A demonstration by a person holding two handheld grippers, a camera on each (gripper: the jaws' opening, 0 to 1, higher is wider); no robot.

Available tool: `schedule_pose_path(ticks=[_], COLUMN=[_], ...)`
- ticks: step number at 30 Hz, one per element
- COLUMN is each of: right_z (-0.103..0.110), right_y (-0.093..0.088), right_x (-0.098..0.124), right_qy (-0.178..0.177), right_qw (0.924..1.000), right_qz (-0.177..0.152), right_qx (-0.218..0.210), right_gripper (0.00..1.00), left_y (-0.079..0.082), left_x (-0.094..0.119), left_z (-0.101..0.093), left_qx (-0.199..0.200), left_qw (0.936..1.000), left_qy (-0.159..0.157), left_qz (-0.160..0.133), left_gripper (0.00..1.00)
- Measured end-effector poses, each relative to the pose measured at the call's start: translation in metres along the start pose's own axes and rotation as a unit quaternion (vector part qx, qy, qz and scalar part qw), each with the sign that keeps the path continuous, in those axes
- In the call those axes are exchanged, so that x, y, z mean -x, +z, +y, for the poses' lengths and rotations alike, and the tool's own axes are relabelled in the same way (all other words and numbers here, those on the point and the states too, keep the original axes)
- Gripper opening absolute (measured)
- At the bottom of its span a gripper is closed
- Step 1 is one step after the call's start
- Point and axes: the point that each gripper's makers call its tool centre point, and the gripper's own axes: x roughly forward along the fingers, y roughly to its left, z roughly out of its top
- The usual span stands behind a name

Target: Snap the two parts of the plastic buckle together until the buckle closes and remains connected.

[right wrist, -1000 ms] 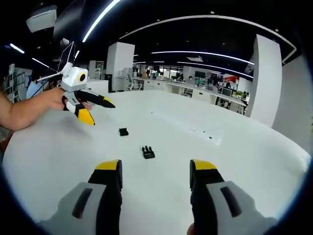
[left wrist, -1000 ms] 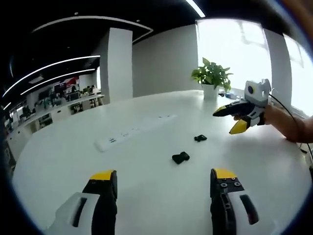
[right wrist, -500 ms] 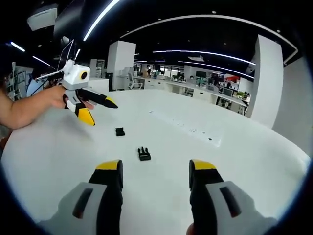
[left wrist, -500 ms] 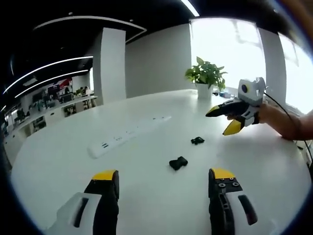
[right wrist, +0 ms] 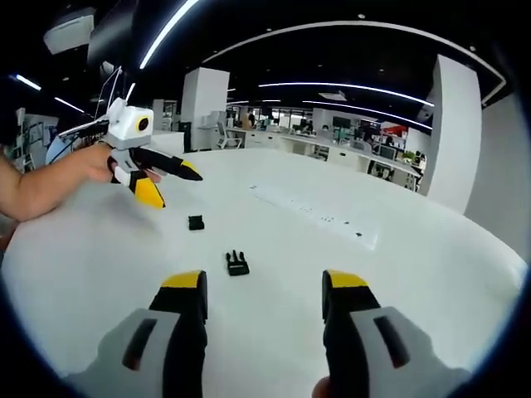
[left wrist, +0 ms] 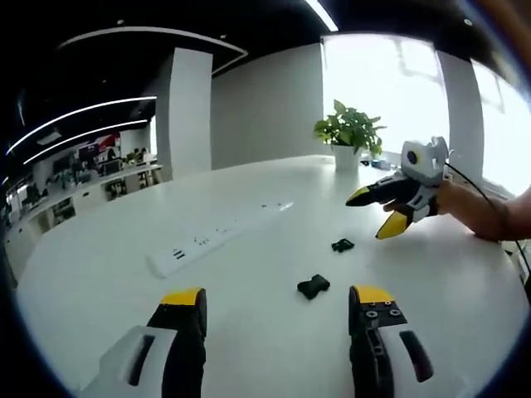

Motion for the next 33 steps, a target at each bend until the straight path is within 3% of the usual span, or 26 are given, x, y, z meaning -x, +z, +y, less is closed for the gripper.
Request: schedule_pose_path(ticks=[16, 21, 23, 25, 33], right_z=[-0.003, 0.000, -0.002, 0.000, -0.003], right_y=[0.006, 0.002, 0.001, 0.000, 0.007], right_x=[-0.009, -0.015, -0.017, -0.019, -0.023], right_qy=[0.006, 0.016, 0.017, 0.021, 0.023], right_qw=[1.0000, 0.9998, 0.9998, 0.9997, 0.9997], right_qz=[0.001, 0.004, 0.007, 0.007, 0.003], right_qx=[0.005, 0.010, 0.012, 0.010, 0.012], right_gripper=[0.58, 0.60, 0.59, 0.59, 0.56], left_y=[0.012, 0.015, 0.017, 0.018, 0.022], left_x=[-0.012, -0.021, -0.025, -0.025, -0.027], left_z=[-0.001, -0.005, -0.004, -0.010, 0.000], left_qx=[-0.019, -0.041, -0.041, -0.025, -0.044], left_qw=[0.9993, 0.9974, 0.9971, 0.9958, 0.9948], left_qy=[-0.034, -0.058, -0.063, -0.088, -0.091], left_qz=[-0.003, 0.007, 0.006, 0.004, 0.007], left_gripper=[0.69, 0.66, 0.66, 0.66, 0.67])
